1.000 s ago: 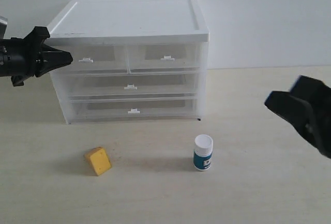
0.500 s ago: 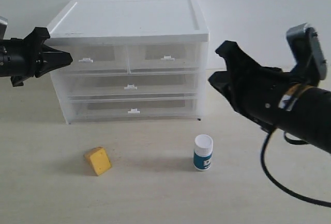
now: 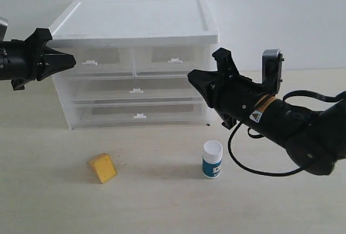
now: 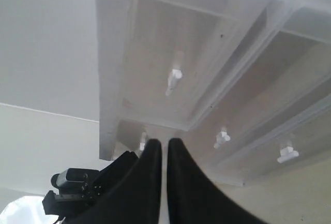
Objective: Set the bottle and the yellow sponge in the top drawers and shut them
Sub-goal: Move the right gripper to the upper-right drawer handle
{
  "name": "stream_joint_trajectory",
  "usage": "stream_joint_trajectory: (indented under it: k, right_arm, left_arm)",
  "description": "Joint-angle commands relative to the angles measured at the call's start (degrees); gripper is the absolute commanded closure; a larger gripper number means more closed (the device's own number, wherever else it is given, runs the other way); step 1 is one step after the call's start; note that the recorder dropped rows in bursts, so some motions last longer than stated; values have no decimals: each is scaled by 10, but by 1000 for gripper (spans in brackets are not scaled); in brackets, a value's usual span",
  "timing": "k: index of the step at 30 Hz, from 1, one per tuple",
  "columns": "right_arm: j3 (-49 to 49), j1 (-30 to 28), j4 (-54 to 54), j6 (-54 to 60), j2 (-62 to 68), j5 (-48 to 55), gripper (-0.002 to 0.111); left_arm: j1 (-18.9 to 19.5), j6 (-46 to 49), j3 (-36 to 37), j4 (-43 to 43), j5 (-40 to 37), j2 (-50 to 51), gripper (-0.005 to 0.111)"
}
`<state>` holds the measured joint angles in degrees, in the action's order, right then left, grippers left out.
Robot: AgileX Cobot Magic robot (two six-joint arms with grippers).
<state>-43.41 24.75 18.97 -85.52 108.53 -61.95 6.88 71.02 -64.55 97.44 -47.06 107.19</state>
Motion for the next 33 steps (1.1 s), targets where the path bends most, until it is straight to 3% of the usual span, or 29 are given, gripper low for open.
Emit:
stream_joint_trajectory:
  k: [1,5,7,9,10,12,15,25,33]
  right_arm:
    - [-61,-3,46,-45,27,21,108]
    - [-111,-3,72,-72,47,33,99]
    - [-128,-3,77,-87,51,35,81]
    - [-129,-3,71,-105,52,37,55]
    - [-129,-3,71,-110,52,40,49]
    - [-129,-3,71,-114,52,47,51]
    - [-130,-3,53,-105,53,48,65]
    - [-174,-3,62,-118,91,78,63]
    - [-196,-3,43,-100,120,27,65]
  left_arm:
    - [-2,7,-9,21,8,1,103]
    - [-2,10,-9,21,8,1,103]
    - [-2,10,-9,21,8,1,103]
    - [-2,10,-9,21,8,1,103]
    - [-2,10,-9,22,8,1,103]
    - [-2,10,-9,22,10,1,103]
    - [-2,10,-9,22,10,1,103]
    - [-2,14,-9,22,11,1,103]
    - [-2,15,-9,22,12,1,103]
